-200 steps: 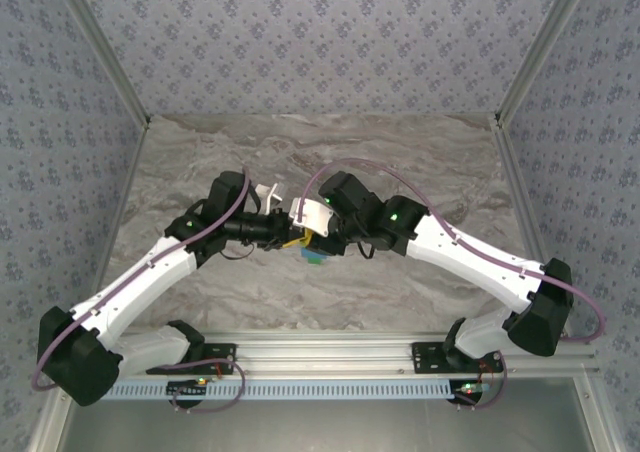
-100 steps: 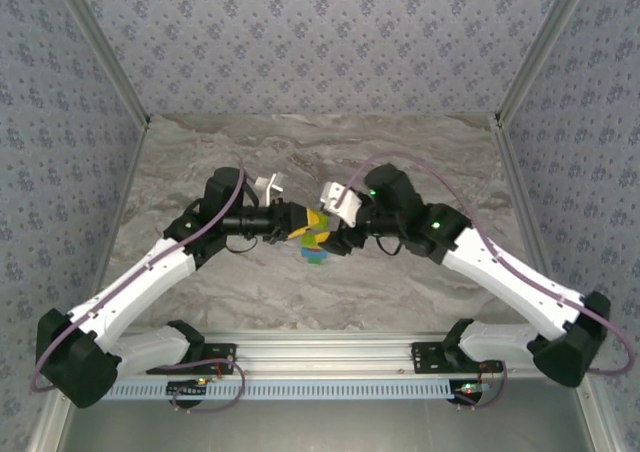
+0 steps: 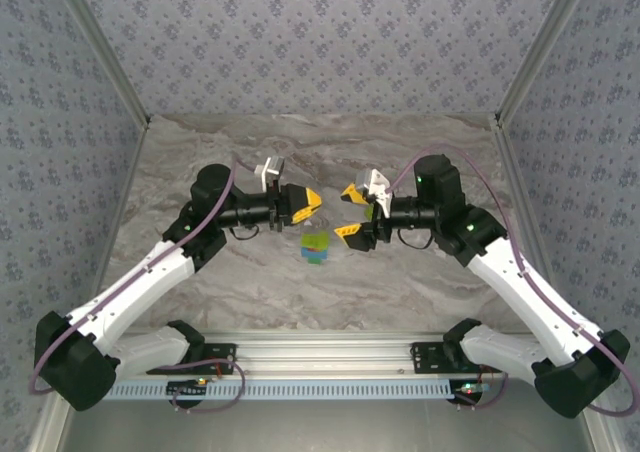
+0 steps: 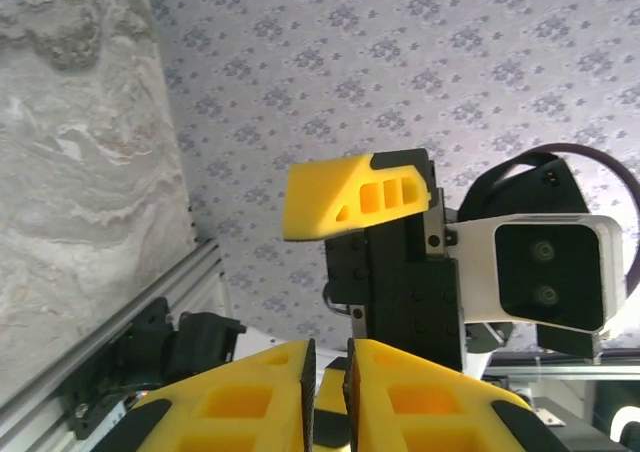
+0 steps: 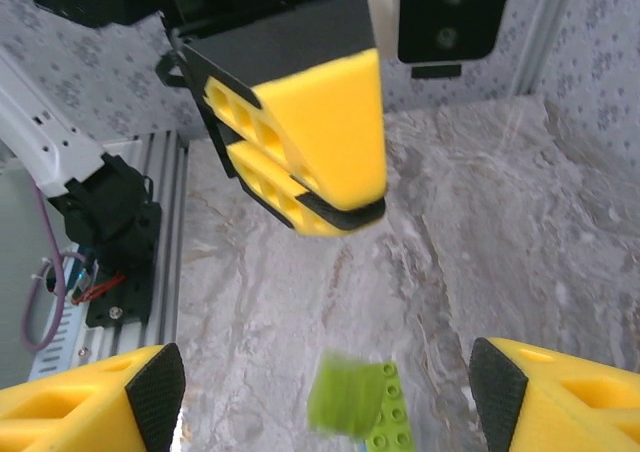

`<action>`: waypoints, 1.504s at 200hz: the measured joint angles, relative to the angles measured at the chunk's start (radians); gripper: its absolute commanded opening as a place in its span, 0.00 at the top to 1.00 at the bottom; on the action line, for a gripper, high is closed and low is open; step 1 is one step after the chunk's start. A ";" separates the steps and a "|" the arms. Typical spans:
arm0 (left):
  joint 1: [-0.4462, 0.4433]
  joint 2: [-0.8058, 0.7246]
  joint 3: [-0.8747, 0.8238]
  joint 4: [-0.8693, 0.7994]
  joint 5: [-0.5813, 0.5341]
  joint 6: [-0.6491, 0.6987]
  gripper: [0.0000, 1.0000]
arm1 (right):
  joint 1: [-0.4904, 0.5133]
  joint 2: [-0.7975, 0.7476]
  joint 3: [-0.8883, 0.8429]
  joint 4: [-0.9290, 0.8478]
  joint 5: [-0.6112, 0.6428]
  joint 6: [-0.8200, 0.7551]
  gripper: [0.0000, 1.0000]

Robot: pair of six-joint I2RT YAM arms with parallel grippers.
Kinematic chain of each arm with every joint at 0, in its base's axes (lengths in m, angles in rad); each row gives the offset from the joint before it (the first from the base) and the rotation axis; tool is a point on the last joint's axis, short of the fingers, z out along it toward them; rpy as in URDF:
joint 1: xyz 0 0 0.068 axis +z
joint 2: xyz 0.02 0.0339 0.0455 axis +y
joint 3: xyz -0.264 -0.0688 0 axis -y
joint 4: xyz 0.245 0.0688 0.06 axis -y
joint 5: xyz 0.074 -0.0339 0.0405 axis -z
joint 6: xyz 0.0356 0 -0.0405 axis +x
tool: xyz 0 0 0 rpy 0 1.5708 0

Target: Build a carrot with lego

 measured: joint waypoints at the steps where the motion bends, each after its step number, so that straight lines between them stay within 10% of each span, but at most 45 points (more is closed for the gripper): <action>1: 0.000 0.000 -0.001 0.005 0.000 -0.005 0.81 | 0.000 0.000 0.000 0.002 -0.002 0.000 0.20; 57: -0.007 -0.011 -0.013 0.030 -0.001 -0.041 0.76 | -0.019 0.024 -0.003 0.060 -0.027 0.020 0.20; 112: 0.124 -0.114 0.118 -0.370 -0.018 0.176 0.33 | -0.019 -0.069 -0.146 0.035 0.056 0.056 0.22; 191: 0.561 -0.175 0.100 -0.876 -0.108 0.460 0.28 | 0.401 0.113 -0.200 -0.013 0.490 0.312 0.21; 301: 0.692 -0.197 0.030 -1.042 -0.155 0.587 0.28 | 0.687 0.589 -0.050 0.121 0.862 0.690 0.19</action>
